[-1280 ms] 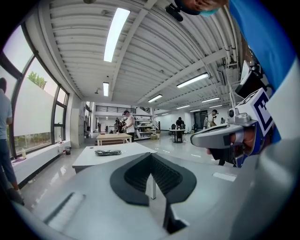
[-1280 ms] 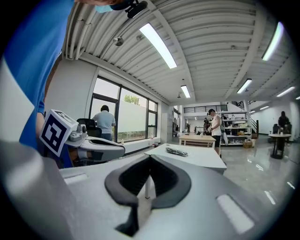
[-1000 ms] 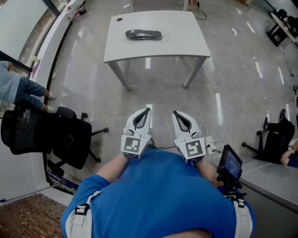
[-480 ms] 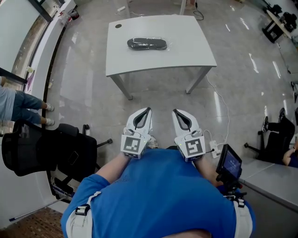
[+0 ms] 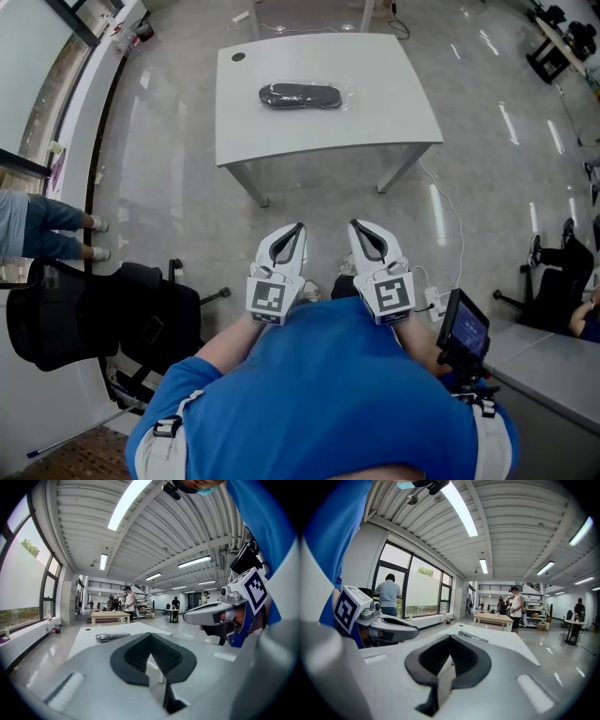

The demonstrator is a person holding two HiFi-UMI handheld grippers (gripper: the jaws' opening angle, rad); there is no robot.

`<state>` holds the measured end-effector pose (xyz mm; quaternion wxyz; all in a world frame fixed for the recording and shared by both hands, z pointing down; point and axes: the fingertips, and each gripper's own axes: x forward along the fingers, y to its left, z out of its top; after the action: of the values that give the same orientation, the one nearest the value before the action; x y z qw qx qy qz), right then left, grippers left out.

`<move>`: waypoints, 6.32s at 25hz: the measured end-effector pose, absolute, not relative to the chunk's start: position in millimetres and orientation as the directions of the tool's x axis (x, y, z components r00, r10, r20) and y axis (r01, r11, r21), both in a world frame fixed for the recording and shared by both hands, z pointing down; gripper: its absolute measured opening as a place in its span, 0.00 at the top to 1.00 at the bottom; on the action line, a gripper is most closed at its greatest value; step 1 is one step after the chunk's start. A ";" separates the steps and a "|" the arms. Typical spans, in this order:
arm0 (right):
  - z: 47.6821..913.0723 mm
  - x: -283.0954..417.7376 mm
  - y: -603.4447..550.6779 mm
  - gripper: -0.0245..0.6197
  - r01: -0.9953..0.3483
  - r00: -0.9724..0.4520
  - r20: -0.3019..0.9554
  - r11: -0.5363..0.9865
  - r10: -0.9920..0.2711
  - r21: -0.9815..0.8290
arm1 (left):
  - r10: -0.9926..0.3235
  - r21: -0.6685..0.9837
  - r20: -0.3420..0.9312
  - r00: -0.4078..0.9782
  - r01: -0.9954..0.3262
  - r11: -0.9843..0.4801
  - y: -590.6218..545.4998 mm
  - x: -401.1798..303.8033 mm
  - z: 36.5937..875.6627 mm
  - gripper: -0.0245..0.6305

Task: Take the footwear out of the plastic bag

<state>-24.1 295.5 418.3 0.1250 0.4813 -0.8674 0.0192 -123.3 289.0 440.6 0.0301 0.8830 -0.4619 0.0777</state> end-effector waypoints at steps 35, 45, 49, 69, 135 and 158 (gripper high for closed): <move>470.6 38.0 -4.0 0.96 -0.728 -0.664 0.288 0.685 -0.690 -0.036 | -0.897 -0.145 0.296 0.328 -0.913 -0.382 -13.8 -96.4 473.3 0.95; 484.4 12.1 -77.2 0.96 -0.761 -0.610 0.363 0.648 -0.705 -0.021 | -0.847 -0.177 0.348 0.402 -0.859 -0.480 -98.4 -129.5 497.5 0.95; 488.1 -7.9 -105.0 0.96 -0.776 -0.585 0.383 0.631 -0.715 -0.007 | -0.819 -0.197 0.374 0.435 -0.826 -0.529 -130.7 -150.3 513.1 0.95; 511.9 -24.9 -182.4 0.96 -0.795 -0.541 0.470 0.607 -0.697 -0.015 | -0.656 -0.232 0.520 0.547 -0.649 -0.725 -226.6 -168.5 556.6 0.95; 646.3 27.5 -223.3 0.85 -0.660 -0.665 0.673 0.676 -0.325 -0.326 | -0.211 -0.244 0.937 0.280 0.091 -0.965 -231.0 -154.9 650.1 0.44; 634.6 -4.7 -208.7 0.66 -0.461 -0.808 0.581 0.720 -0.099 -0.519 | -0.366 -0.406 0.860 0.355 0.041 -0.913 -205.7 -162.1 629.1 0.44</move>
<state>-4.7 -208.7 634.6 0.2669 0.1576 -0.8881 0.3396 -162.1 -205.7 629.1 -0.1821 0.8027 -0.1014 0.5587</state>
